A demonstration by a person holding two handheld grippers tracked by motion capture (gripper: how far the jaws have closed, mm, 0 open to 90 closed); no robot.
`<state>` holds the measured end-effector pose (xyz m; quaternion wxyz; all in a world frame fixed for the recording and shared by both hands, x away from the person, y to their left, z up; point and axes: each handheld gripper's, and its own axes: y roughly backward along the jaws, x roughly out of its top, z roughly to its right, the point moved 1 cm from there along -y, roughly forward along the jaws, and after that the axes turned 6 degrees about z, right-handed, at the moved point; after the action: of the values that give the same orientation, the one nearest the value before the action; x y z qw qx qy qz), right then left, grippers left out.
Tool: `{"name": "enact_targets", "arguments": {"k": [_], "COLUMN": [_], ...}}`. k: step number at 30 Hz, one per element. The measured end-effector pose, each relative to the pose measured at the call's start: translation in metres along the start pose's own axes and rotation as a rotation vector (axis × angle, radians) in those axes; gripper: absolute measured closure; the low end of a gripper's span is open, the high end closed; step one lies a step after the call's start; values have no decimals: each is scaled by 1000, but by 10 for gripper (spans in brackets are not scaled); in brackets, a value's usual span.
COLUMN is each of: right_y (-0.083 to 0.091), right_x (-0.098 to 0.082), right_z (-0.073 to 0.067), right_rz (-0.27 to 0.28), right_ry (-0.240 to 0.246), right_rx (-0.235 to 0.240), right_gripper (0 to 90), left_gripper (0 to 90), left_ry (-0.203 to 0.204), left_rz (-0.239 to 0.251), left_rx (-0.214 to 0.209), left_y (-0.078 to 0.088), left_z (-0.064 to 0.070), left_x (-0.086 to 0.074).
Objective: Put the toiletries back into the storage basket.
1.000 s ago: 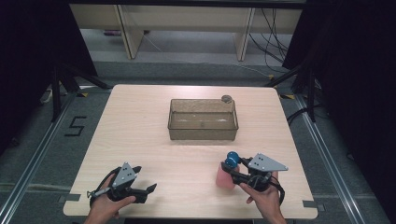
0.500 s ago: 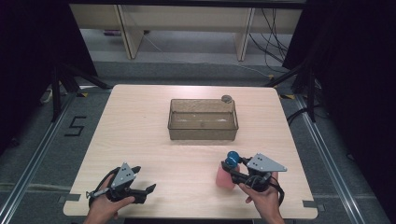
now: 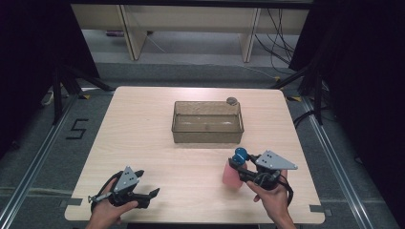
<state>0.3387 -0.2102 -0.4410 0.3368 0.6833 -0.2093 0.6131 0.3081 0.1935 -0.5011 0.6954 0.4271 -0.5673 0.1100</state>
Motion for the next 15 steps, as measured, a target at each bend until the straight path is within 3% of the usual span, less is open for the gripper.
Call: {"name": "enact_targets", "arguments": {"k": [3,7,8,9,11,12,15], "right_y": [0,-5,-4,-5,-7,-7,-8], "right_x": [3,9,10,10,12,13,15], "right_z": [2,6,4,6,8,8,9], "right_rz": [-2,14,-5,1,9,6,8], "right_ry": [4,24,-7,5,16,13,10], "right_rx": [-7,-4,-6,-6,-6,-4,-3], "right_gripper": [538,538,538,538,538,538,538], "left_gripper": [148,148,148,148,148,148,148], "left_ry": [-19,11,0,-17,-12,11,14], "left_rz": [-17,10,-1,-15,-11,10,7], "left_rx": [3,-9,1,1,1,-8,-3], "left_y": [1,-1,0,1,1,-1,-1], "left_z": [-2,0,0,-1,-1,0,1], "left_x": [0,0,0,0,0,0,0]}}
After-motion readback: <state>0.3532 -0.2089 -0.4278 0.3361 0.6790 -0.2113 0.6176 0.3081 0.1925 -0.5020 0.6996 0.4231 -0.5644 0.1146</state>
